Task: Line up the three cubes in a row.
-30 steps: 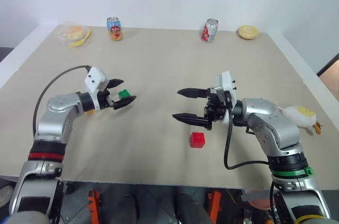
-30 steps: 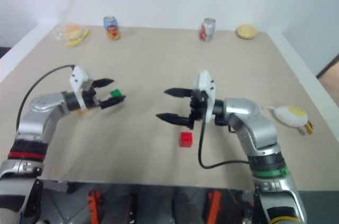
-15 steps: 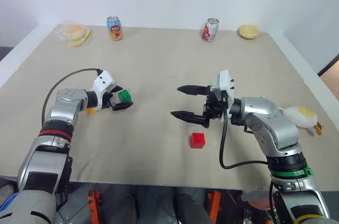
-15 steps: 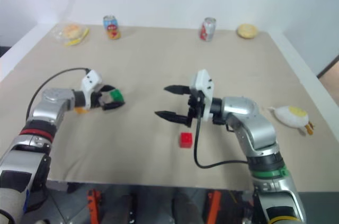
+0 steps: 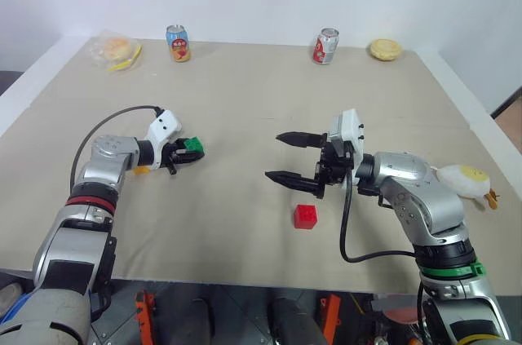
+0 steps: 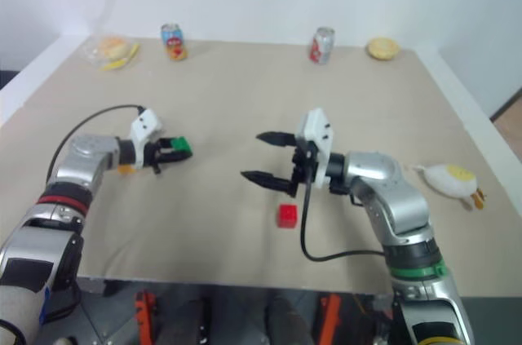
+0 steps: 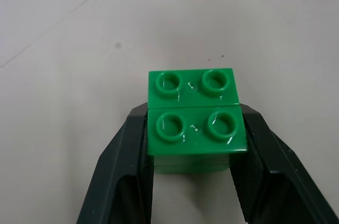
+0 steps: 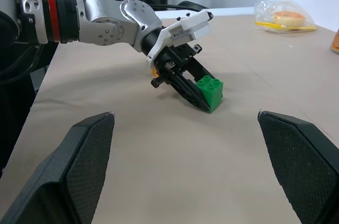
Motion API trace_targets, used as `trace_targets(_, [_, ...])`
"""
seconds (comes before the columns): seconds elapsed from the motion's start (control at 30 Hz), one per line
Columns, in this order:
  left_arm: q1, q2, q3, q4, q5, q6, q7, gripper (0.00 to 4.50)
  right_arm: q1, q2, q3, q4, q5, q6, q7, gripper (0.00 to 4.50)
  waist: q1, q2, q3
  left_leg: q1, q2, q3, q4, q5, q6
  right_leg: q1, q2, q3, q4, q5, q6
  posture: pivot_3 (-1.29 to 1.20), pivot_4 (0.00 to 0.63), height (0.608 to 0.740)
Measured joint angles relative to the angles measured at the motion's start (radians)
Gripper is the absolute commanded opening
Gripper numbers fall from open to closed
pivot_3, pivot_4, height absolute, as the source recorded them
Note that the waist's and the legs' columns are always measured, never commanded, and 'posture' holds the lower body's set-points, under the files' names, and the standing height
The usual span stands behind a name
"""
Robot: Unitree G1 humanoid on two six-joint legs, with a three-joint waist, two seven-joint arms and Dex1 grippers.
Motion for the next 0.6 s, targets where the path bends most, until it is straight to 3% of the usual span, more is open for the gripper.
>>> trace_targets(0.17, [0.125, -0.003, 0.000, -0.318, -0.116, 0.076, -0.168, 1.36, 0.075, -0.095, -0.094, -0.062, 0.070, 0.019, 0.044, 4.50, 0.006, 0.000, 0.000, -0.001, 0.000, 0.000, 0.000, -0.001, -0.001, 0.000, -0.001, 0.000, 0.000, -0.001, -0.001, 0.00, 0.150, 0.733])
trace_targets(0.33, [0.311, -0.005, -0.092, -0.662, -0.140, 0.157, -0.214, 1.36, 0.224, -0.225, -0.149, -0.108, 0.106, 0.037, 0.118, 4.50, 0.006, 0.000, 0.000, 0.001, 0.000, 0.000, 0.001, -0.002, -0.001, 0.002, -0.001, 0.000, 0.000, -0.002, 0.000, 0.00, 0.150, 0.733])
trace_targets(0.6, [0.395, -0.025, -0.177, -0.863, -0.139, 0.241, -0.170, 1.36, 0.280, -0.274, -0.187, -0.163, 0.127, 0.037, 0.134, 4.50, 0.004, 0.000, 0.000, 0.006, 0.001, 0.000, 0.003, 0.002, 0.003, 0.004, 0.000, 0.001, 0.000, 0.003, -0.006, 0.00, 0.150, 0.733])
